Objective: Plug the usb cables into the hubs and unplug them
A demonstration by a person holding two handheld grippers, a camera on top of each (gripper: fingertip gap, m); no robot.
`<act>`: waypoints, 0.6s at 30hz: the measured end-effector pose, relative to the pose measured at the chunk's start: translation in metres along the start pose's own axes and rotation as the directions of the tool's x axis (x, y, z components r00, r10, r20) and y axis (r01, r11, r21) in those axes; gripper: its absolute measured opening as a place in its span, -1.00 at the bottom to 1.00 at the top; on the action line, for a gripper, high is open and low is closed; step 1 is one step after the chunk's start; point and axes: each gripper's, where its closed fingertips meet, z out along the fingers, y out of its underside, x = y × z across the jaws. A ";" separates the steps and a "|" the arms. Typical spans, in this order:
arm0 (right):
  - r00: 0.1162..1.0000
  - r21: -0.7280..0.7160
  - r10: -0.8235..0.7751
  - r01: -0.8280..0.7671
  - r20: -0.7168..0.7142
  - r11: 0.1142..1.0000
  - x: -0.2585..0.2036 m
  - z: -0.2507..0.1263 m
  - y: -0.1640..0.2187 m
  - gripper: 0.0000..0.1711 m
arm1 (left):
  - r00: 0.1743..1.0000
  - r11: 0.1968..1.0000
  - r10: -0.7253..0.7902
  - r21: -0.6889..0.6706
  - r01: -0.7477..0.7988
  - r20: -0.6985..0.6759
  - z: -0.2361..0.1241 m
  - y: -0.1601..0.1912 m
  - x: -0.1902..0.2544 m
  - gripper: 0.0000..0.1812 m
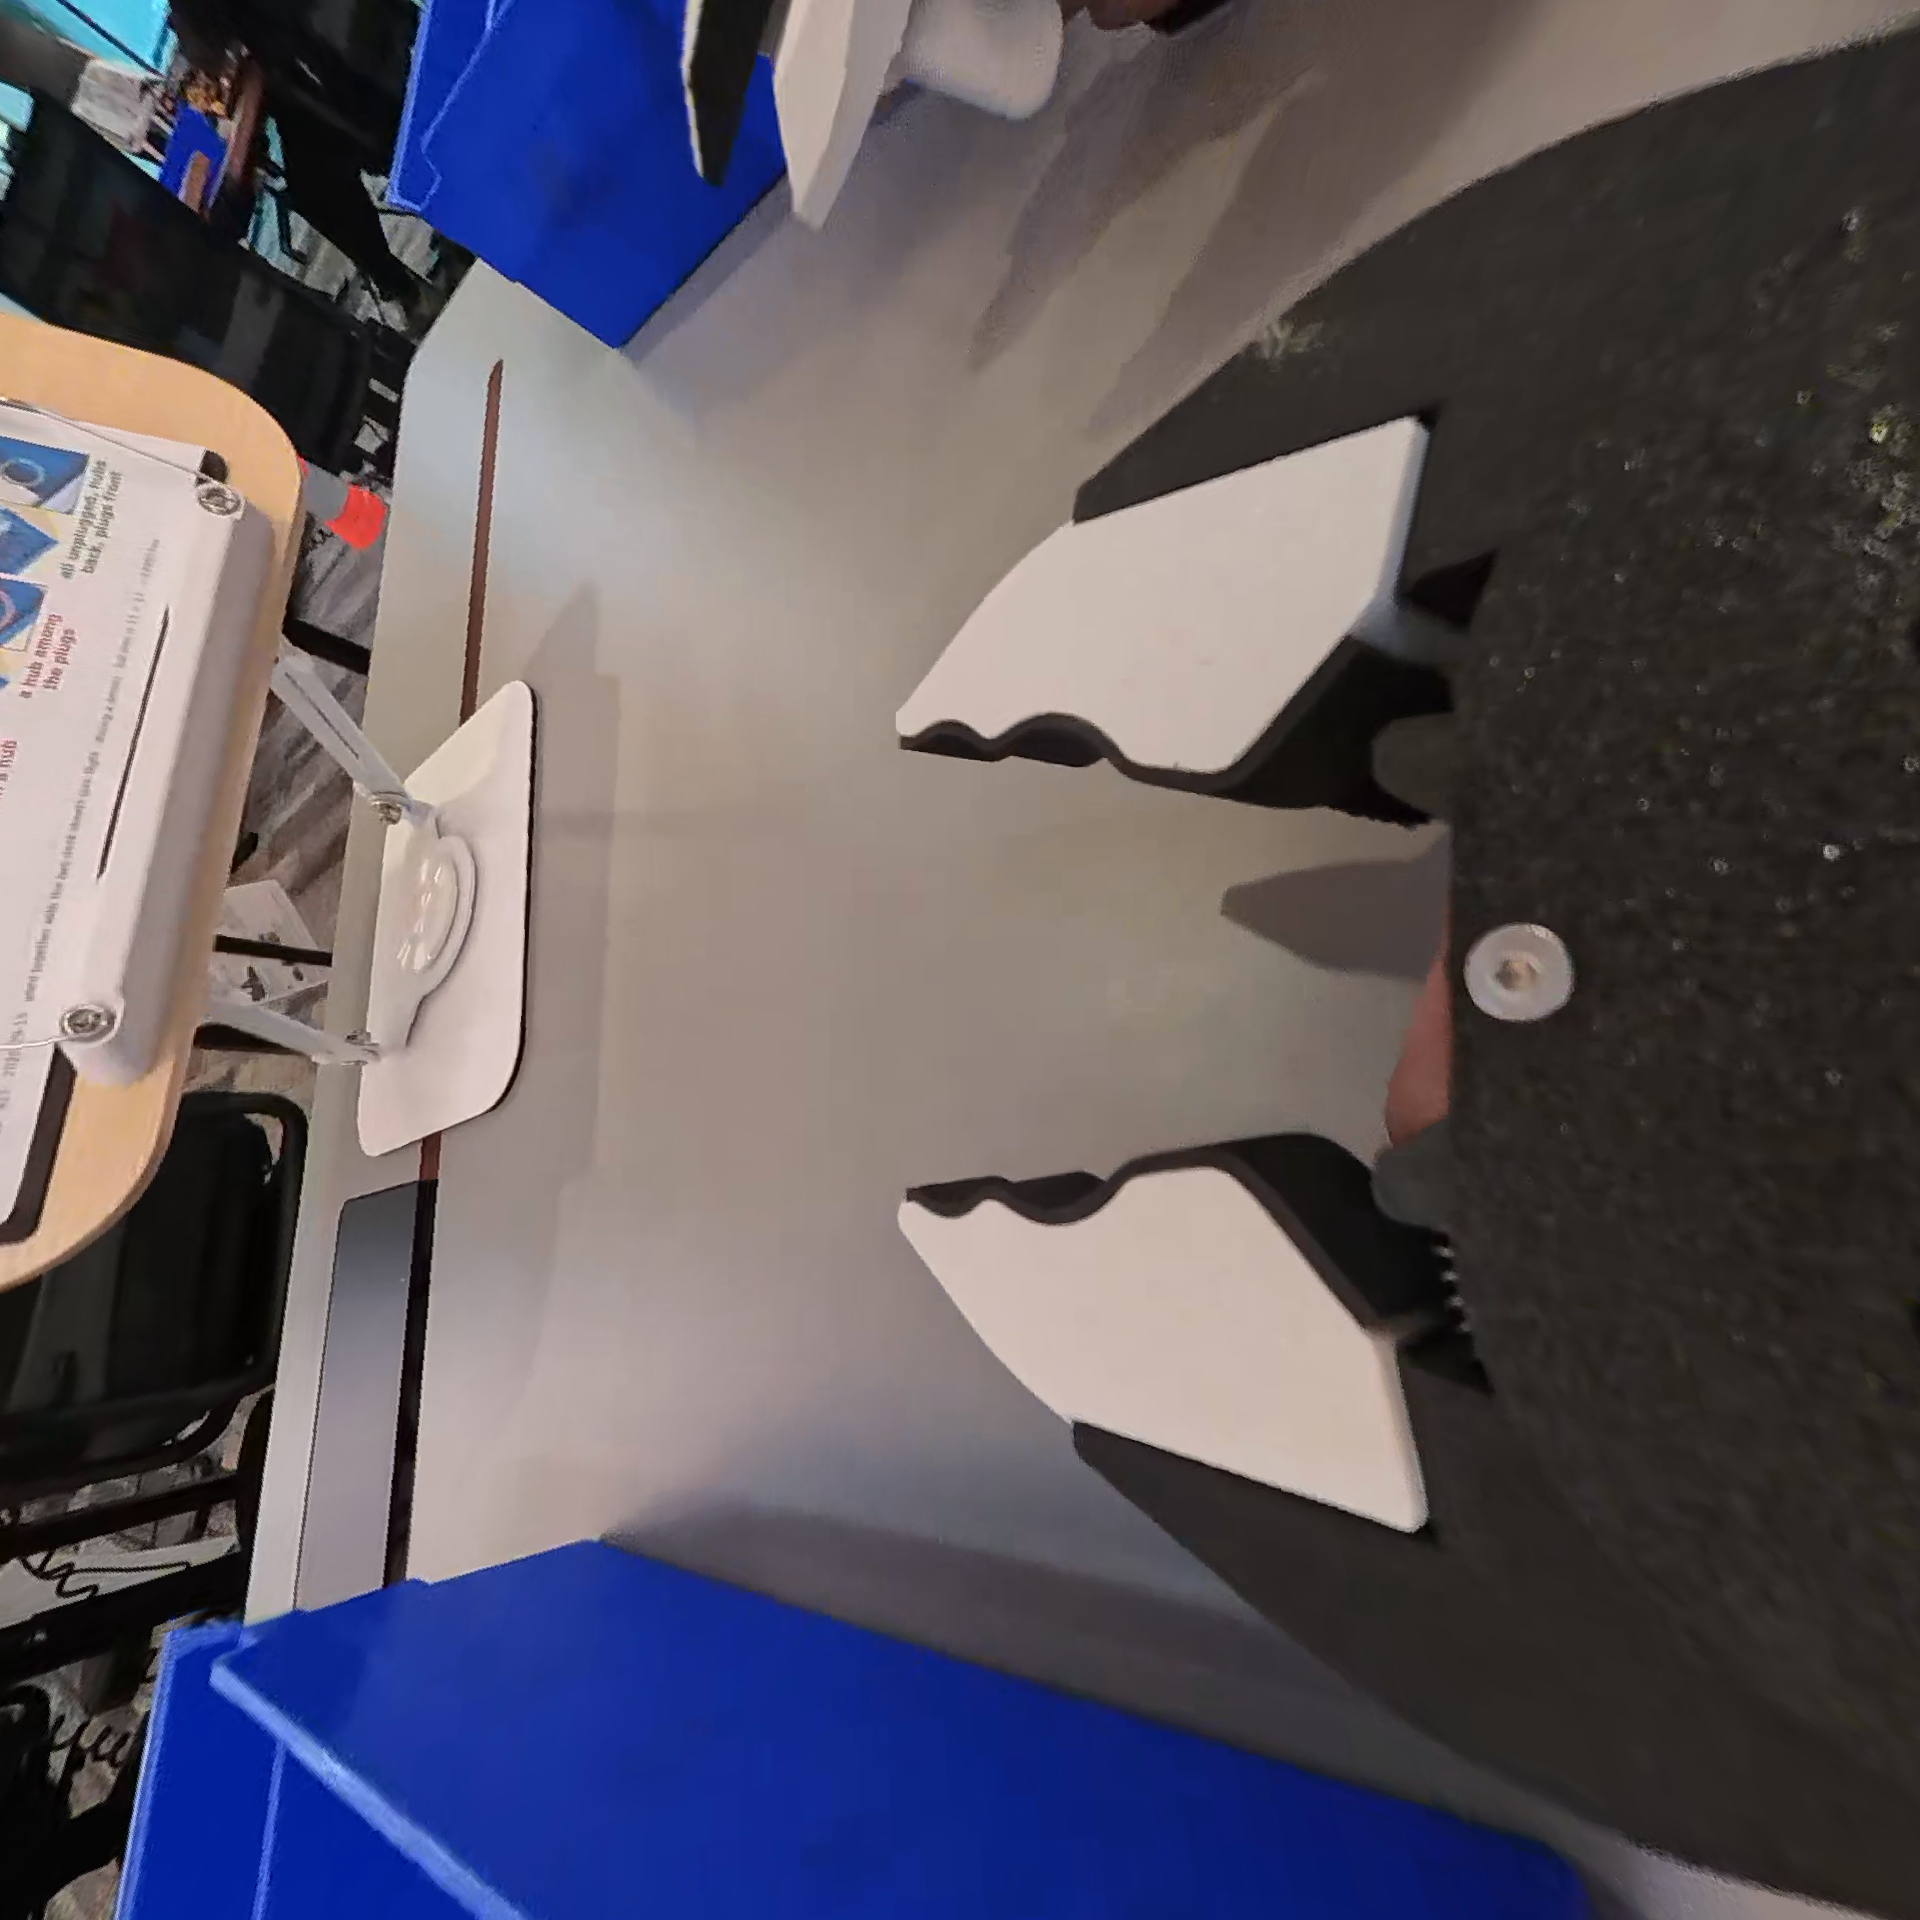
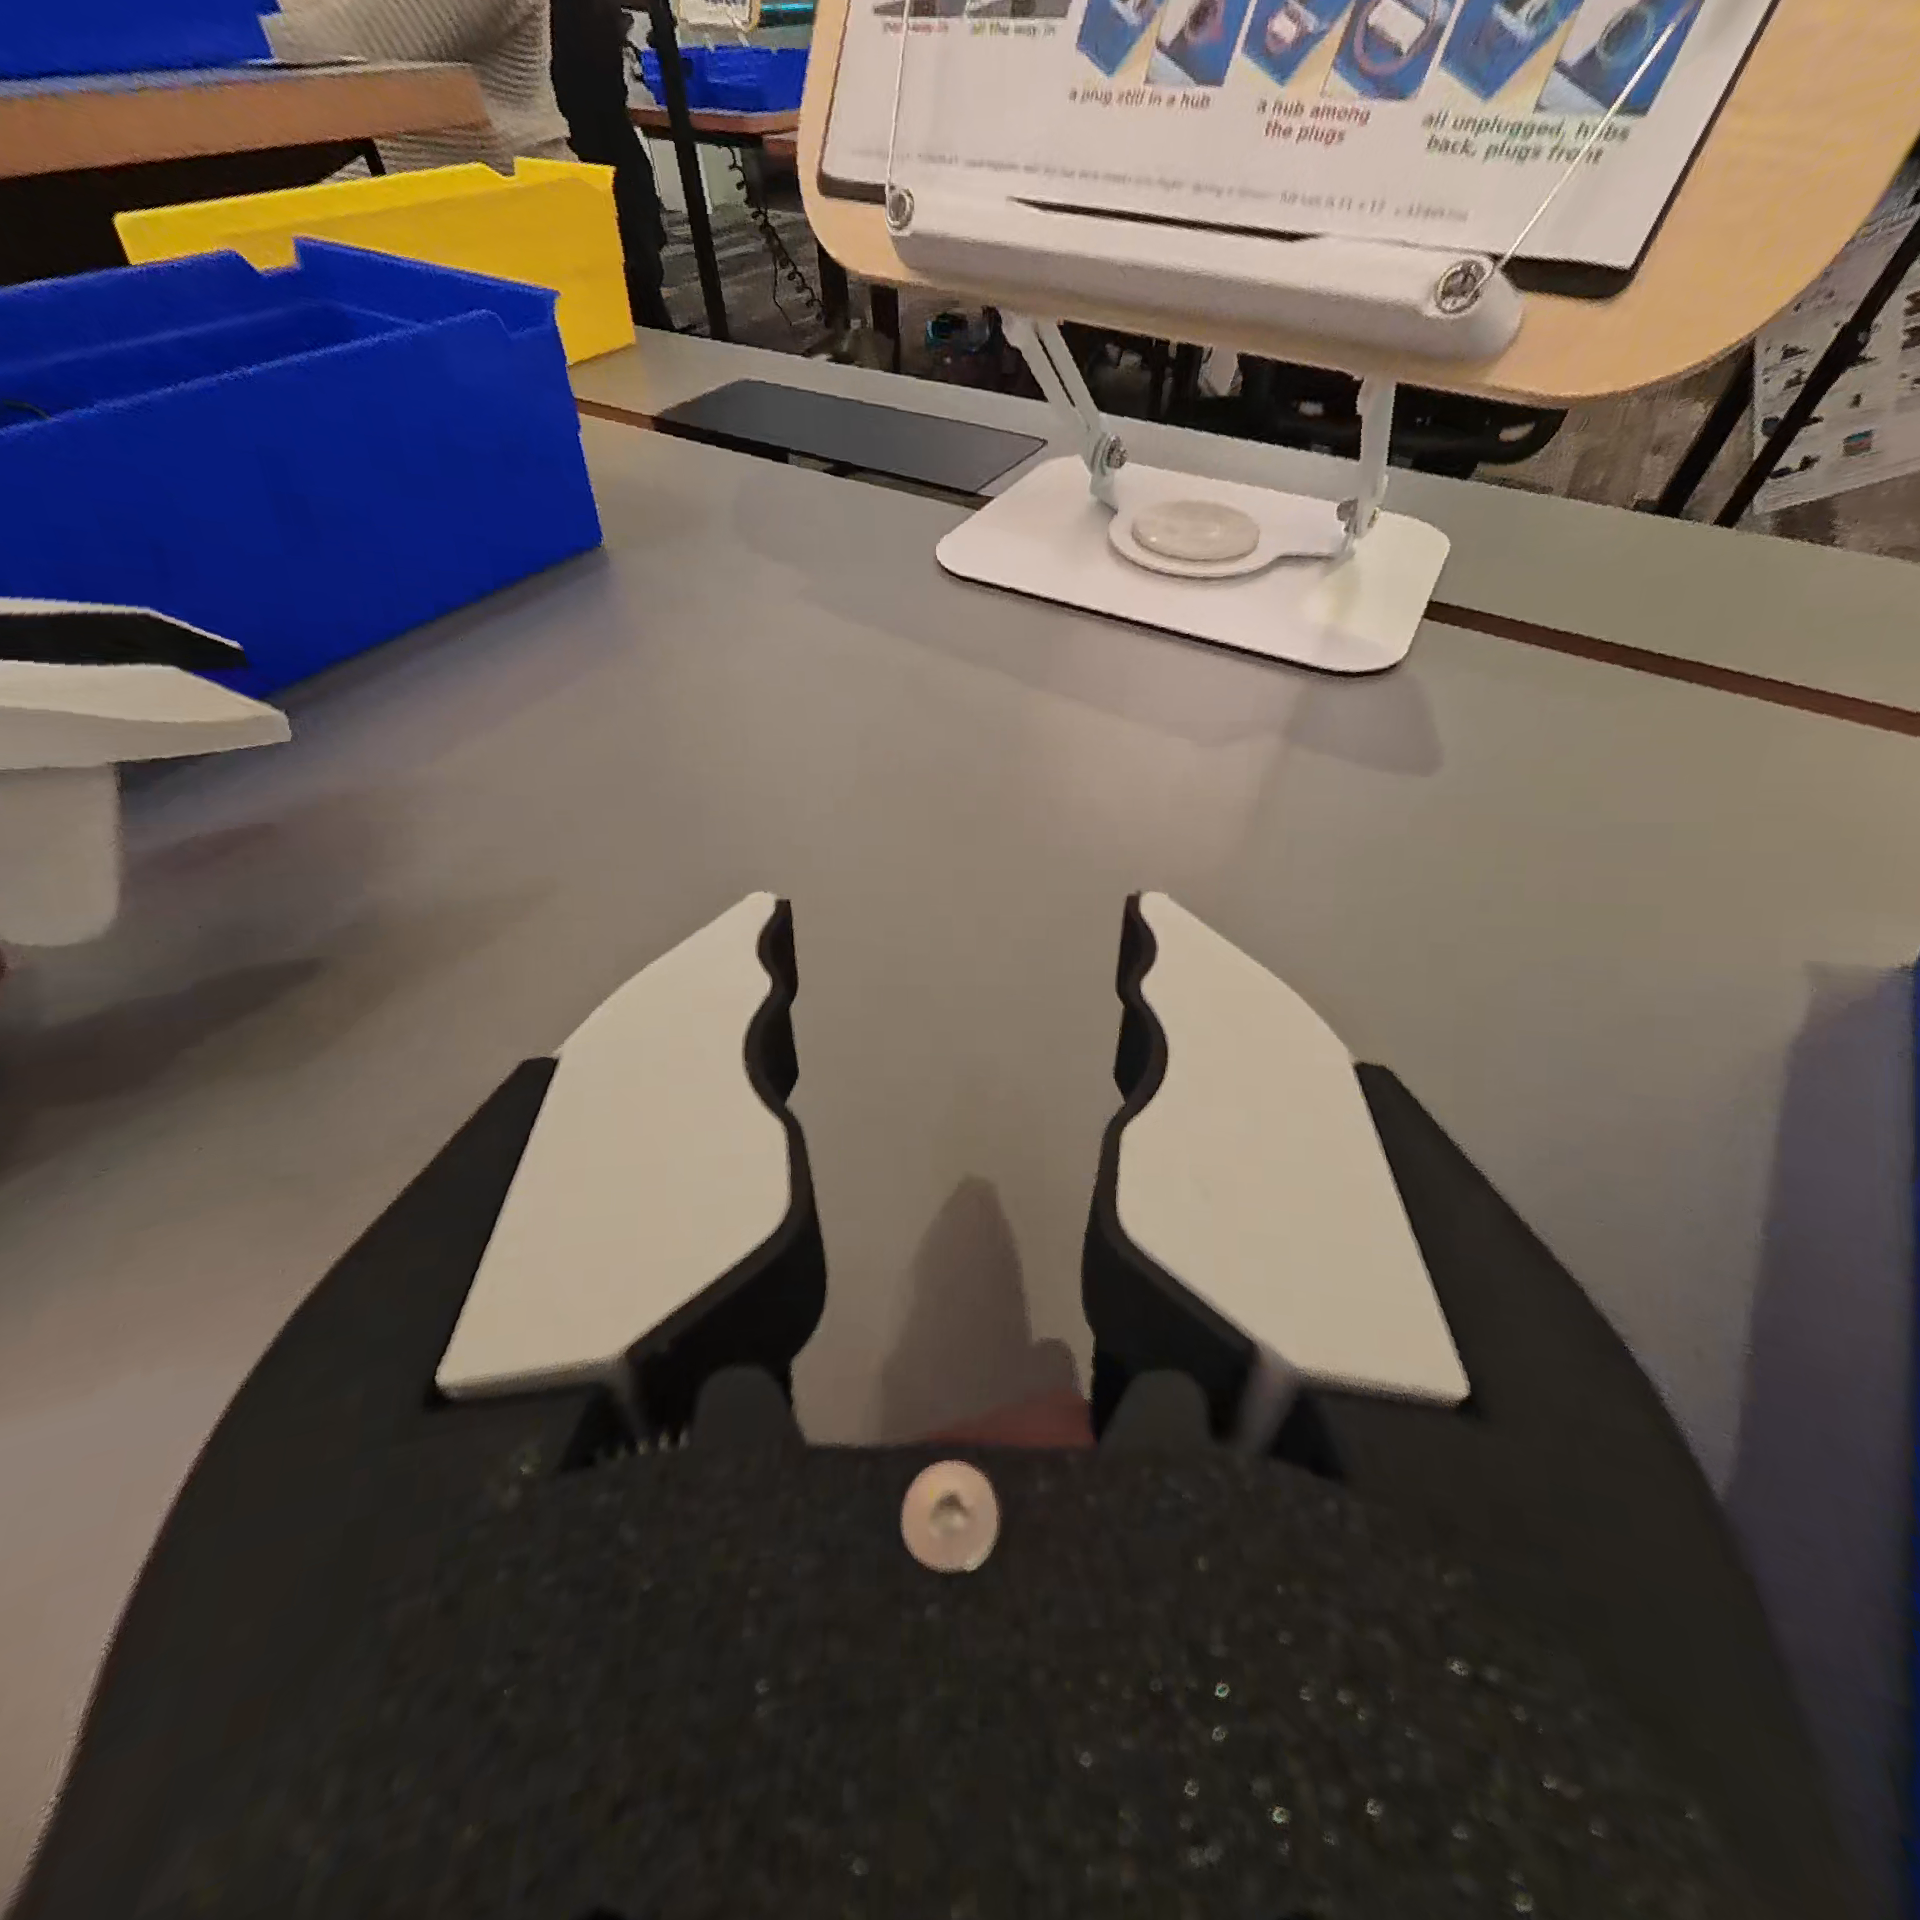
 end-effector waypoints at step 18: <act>0.996 -0.011 -0.087 0.088 0.016 0.996 -0.012 0.005 0.007 -0.33 | 0.994 0.994 0.104 0.017 -0.104 0.017 -0.001 0.000 0.009 -0.22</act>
